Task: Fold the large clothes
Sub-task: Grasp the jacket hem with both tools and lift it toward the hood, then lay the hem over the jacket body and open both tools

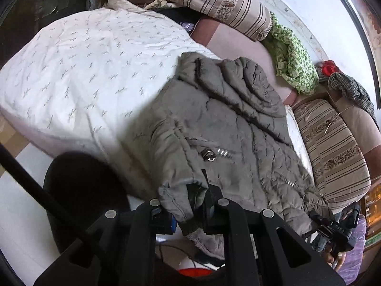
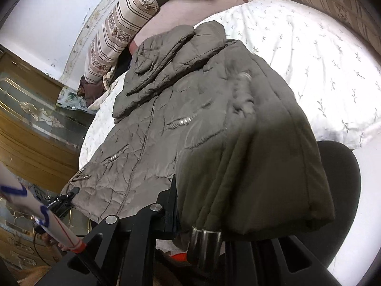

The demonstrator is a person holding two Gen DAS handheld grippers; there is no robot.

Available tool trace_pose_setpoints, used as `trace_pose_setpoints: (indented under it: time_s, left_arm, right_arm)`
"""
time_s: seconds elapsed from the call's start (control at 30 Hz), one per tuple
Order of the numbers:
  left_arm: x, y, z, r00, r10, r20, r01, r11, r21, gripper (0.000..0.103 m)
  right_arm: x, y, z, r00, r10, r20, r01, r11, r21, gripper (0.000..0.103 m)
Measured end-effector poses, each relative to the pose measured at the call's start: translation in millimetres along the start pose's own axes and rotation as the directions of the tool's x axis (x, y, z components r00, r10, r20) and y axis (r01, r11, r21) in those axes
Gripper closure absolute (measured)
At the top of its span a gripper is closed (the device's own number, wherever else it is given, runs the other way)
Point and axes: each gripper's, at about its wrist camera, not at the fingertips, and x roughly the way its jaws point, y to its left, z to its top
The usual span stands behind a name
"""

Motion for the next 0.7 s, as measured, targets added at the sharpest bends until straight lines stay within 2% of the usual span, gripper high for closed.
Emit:
trace_pose_setpoints:
  time_s: [0.2, 0.37, 0.53, 0.7]
  left_arm:
    - [1, -27, 47, 0.996, -0.002, 0.092, -0.004, 0.998, 0.065, 0.089]
    - [12, -66, 98, 0.981, 0.039, 0.19, -0.068, 0.987, 0.147, 0.089]
    - [34, -100, 160, 0.96, 0.073, 0.271, -0.13, 0.972, 0.196, 0.089]
    - [78, -121, 228, 0.955, 0.125, 0.268, -0.178, 0.966, 0.185, 0.089]
  right_arm:
    - [-1, 28, 45, 0.998, 0.009, 0.055, -0.006, 0.999, -0.054, 0.086]
    - [1, 59, 97, 0.991, -0.013, 0.133, 0.03, 0.991, -0.133, 0.086]
    - [11, 90, 149, 0.969, -0.034, 0.245, 0.081, 0.979, -0.185, 0.086]
    - [32, 115, 203, 0.943, -0.074, 0.326, 0.151, 0.964, -0.219, 0.086]
